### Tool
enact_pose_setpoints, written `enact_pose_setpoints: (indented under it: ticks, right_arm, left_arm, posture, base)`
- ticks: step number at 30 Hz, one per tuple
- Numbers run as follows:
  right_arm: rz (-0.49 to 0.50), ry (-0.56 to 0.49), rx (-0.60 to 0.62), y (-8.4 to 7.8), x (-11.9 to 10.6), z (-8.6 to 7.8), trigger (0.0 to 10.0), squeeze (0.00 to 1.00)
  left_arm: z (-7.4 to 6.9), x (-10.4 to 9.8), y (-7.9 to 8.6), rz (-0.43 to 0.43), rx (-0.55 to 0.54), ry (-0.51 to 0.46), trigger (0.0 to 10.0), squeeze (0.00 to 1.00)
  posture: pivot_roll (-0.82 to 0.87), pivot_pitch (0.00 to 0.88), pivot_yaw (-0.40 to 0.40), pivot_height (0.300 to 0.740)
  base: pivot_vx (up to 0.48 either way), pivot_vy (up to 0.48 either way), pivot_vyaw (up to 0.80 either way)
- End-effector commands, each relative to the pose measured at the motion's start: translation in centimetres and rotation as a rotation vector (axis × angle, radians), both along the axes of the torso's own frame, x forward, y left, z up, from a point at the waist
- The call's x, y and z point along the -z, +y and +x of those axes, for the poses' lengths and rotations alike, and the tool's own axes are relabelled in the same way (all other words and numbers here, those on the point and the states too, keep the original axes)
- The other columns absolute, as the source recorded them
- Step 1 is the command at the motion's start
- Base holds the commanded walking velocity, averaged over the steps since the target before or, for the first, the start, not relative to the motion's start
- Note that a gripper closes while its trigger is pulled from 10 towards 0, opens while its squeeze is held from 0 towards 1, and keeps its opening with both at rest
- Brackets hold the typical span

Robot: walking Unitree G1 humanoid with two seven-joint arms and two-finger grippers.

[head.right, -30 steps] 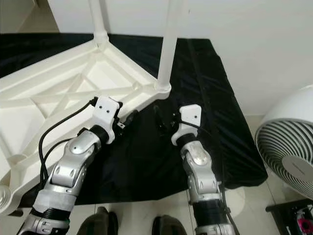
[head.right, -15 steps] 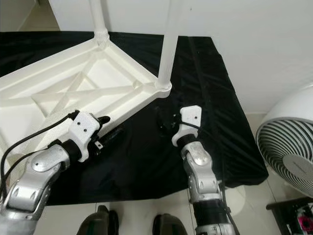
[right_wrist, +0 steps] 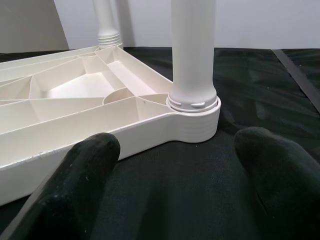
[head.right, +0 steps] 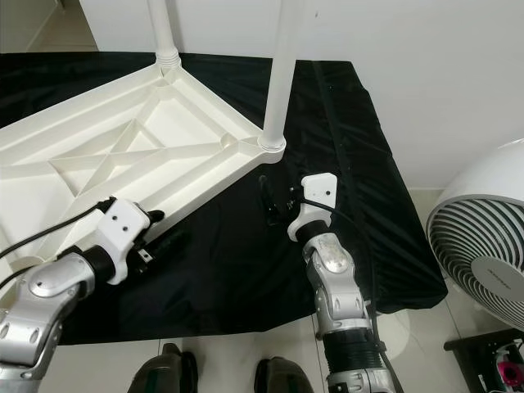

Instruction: Building children table

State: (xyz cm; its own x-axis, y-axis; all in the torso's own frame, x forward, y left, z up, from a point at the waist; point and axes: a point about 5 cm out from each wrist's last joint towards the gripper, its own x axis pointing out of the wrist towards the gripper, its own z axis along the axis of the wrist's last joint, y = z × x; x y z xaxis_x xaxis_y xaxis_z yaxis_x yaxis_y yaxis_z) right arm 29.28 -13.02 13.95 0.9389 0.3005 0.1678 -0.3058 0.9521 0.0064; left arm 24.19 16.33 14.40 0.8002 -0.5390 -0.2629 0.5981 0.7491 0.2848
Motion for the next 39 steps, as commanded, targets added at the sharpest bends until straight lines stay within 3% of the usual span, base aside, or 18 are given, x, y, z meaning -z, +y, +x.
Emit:
enact_pose_setpoints:
  ticks: [1,14,15,16,17,18,26,39]
  right_arm:
    - [0.001,0.007,-0.007,0.0,0.3,0.0,10.0,0.0]
    - [0.0,0.008,-0.015,0.1,0.2,-0.1,10.0,0.0]
    - [-0.001,0.008,-0.016,0.0,0.2,-0.1,10.0,0.0]
    - [-0.001,0.008,-0.016,0.0,0.2,-0.1,10.0,0.0]
    - [-0.002,0.009,-0.016,0.0,0.2,-0.1,10.0,0.0]
    - [-0.004,0.009,-0.016,0.0,0.2,-0.2,10.0,0.0]
    - [-0.003,0.012,-0.017,0.0,0.3,-0.3,10.0,0.0]
    - [0.01,0.009,-0.022,0.6,0.1,-0.1,10.0,0.0]
  left_arm:
    - [0.3,0.4,1.0,0.017,-0.107,0.003,10.0,0.0]
    - [0.2,1.8,1.7,0.065,-0.157,0.066,10.0,0.0]
    - [0.2,2.0,1.7,0.065,-0.155,0.076,3.9,0.0]
    - [0.2,2.0,1.7,0.065,-0.155,0.076,3.9,0.0]
    - [0.2,2.1,1.8,0.064,-0.162,0.085,1.2,0.0]
    - [0.4,2.4,1.9,0.062,-0.194,0.092,0.0,0.0]
    - [0.8,3.1,1.0,0.061,-0.252,0.102,0.0,0.0]
    - [3.7,2.1,-0.9,0.039,-0.287,0.018,0.0,0.0]
  posture:
    - [0.04,0.084,-0.042,0.74]
    - [0.03,0.081,-0.045,0.74]
    - [0.03,0.081,-0.043,0.74]
    - [0.03,0.081,-0.043,0.74]
    - [0.03,0.081,-0.043,0.74]
    - [0.03,0.081,-0.043,0.74]
    - [0.03,0.08,-0.042,0.74]
    - [0.02,0.076,-0.041,0.74]
  base:
    - [0.0,0.0,0.0]
    - [0.0,0.0,0.0]
    - [0.0,0.0,0.0]
    - [0.0,0.0,0.0]
    - [0.0,0.0,0.0]
    - [0.0,0.0,0.0]
    - [0.0,0.0,0.0]
    - [0.0,0.0,0.0]
